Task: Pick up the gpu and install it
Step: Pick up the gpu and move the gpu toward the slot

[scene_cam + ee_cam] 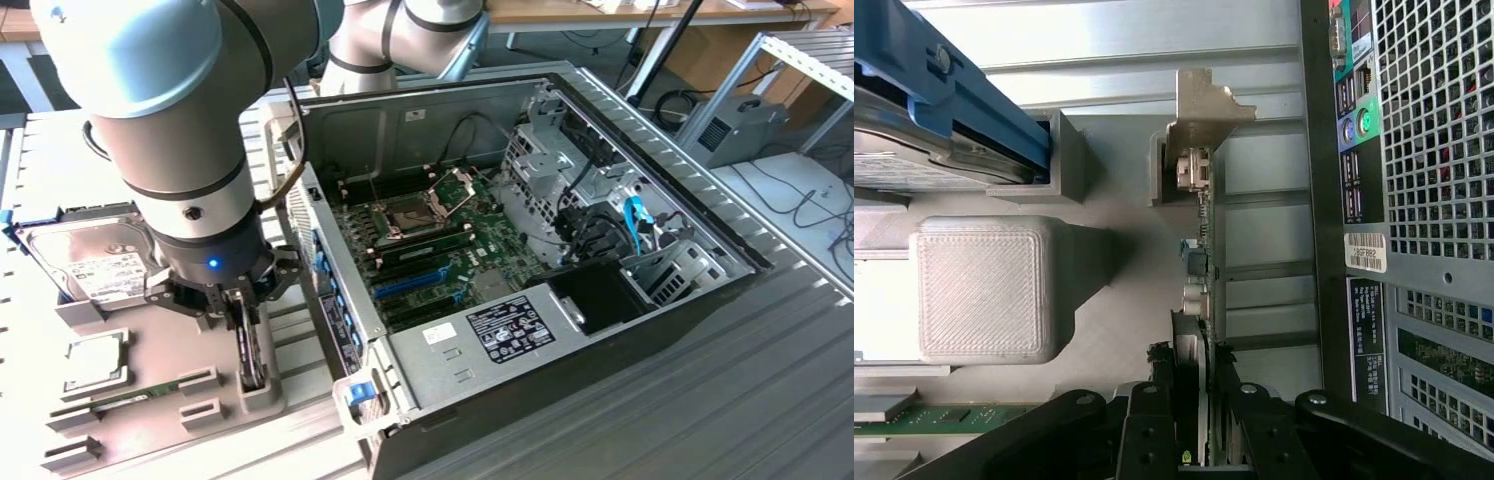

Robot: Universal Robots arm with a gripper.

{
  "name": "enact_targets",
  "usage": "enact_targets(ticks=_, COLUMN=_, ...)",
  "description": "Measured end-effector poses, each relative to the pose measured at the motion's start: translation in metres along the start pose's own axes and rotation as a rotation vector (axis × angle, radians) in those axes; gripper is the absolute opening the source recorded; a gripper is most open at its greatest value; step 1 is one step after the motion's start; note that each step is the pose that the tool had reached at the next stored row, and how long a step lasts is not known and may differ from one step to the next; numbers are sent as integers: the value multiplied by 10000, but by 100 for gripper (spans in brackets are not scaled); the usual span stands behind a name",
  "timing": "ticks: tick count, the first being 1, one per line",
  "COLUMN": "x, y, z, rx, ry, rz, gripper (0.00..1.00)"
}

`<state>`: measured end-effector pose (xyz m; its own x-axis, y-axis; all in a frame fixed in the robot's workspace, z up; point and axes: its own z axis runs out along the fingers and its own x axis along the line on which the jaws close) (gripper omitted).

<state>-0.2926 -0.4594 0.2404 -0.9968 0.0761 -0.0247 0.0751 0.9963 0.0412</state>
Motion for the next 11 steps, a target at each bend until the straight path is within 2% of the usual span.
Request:
enact_targets(ticks=8, x=0, y=0, z=0, rx=0, ry=0, rz=0, gripper=26)
enact_targets(ticks=9, x=0, y=0, z=1, rx=22, ry=-3, rz=0, gripper=26)
enact_targets(ticks=10, x=0, y=0, z=-7, rx=79, ry=-7, rz=-2, gripper=26)
enact_targets(ticks=11, x=-1, y=1, z=-17, rx=96, ry=-8, rz=-2, gripper=26)
